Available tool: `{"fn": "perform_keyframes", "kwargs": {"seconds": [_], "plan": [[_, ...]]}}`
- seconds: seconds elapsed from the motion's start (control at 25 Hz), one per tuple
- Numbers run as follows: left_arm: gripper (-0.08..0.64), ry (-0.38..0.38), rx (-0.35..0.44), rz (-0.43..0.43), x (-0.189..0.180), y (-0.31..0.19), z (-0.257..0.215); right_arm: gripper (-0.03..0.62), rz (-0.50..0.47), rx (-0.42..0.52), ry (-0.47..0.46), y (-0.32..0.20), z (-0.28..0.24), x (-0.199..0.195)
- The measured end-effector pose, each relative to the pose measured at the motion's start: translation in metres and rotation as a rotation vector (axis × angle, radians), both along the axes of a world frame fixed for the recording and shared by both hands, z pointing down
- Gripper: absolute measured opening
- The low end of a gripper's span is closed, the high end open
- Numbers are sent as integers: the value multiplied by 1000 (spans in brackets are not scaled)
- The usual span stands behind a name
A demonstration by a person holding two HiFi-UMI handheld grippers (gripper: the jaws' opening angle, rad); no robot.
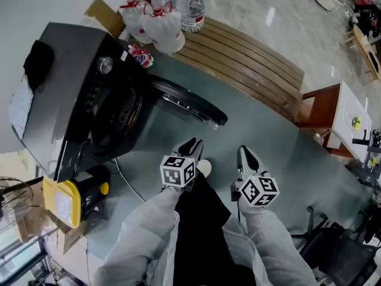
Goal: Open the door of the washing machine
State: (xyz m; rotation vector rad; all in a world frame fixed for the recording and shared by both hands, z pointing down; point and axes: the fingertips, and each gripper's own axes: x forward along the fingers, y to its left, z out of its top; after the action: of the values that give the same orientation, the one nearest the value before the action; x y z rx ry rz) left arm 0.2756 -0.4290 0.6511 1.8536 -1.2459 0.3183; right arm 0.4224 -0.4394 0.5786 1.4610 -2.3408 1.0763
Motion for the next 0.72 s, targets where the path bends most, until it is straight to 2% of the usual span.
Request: {"fn": "perform_keyframes", "kwargs": {"seconds": [0.2,0.36,0.44,0.56,0.72], "plan": [[99,-35,75,-64,-70,49,-56,9,-113,49,-23,15,-34,-53],[94,-91,168,-163,-132,81,-107,9,-238,105,-52,25,-66,-108],[79,-126,223,-223,-163,97,-134,9,-290,127,-66,32,-86,-134],[42,-139,292,-309,-202,131,-175,9,-356,148,-80,58,-121,-167],[3,-203,378,-379,-239,175,-226,9,-466,247,-65,92,-176,-199]]}}
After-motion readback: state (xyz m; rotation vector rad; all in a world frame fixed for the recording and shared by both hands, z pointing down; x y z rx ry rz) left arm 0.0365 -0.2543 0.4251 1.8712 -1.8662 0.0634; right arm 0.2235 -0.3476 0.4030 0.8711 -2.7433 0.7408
